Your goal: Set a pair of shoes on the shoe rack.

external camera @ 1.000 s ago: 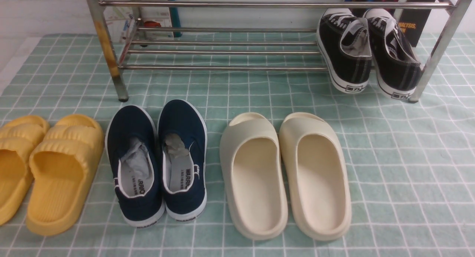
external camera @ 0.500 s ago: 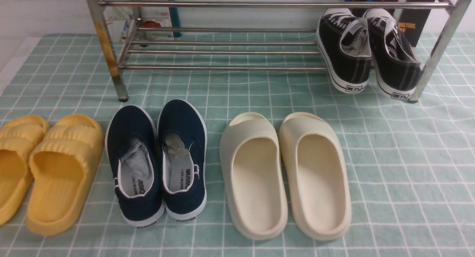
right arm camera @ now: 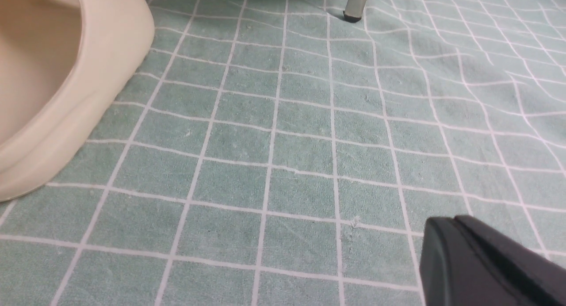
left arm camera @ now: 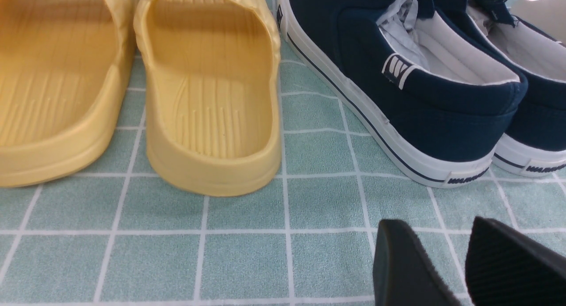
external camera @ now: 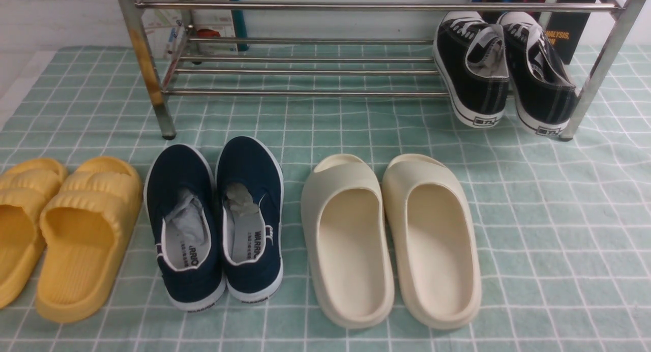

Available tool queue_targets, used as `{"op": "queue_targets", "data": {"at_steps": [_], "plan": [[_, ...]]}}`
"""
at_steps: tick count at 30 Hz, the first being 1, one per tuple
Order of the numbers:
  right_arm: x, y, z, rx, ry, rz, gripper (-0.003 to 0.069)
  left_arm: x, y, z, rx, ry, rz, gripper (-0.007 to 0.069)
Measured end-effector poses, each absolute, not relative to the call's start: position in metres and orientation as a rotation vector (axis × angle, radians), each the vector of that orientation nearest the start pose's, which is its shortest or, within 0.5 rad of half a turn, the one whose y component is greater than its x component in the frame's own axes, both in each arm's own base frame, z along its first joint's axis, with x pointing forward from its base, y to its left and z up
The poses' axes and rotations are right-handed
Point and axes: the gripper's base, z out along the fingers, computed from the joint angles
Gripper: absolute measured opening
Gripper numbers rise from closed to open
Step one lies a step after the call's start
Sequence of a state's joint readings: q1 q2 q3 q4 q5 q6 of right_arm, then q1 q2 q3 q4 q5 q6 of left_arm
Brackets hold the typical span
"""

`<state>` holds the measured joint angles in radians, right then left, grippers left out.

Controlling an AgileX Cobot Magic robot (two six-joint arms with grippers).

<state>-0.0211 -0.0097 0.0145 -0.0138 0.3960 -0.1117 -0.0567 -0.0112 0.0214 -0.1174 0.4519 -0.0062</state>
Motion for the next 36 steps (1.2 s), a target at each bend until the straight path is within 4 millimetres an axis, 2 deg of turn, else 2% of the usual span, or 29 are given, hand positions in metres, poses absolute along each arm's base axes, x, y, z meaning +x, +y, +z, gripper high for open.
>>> {"op": "queue_targets", "data": {"at_steps": [8, 36], "plan": [[0.0521, -0.0014, 0.174, 0.062, 1.874, 0.011, -0.0005, 0.0498, -0.0075, 0.1665, -0.02, 1.946, -0.161, 0.0237], [0.0521, -0.0014, 0.1741, 0.08, 1.873, 0.024, 0.0005, 0.0498, -0.0075, 0.1665, -0.02, 1.946, -0.161, 0.0237]]}}
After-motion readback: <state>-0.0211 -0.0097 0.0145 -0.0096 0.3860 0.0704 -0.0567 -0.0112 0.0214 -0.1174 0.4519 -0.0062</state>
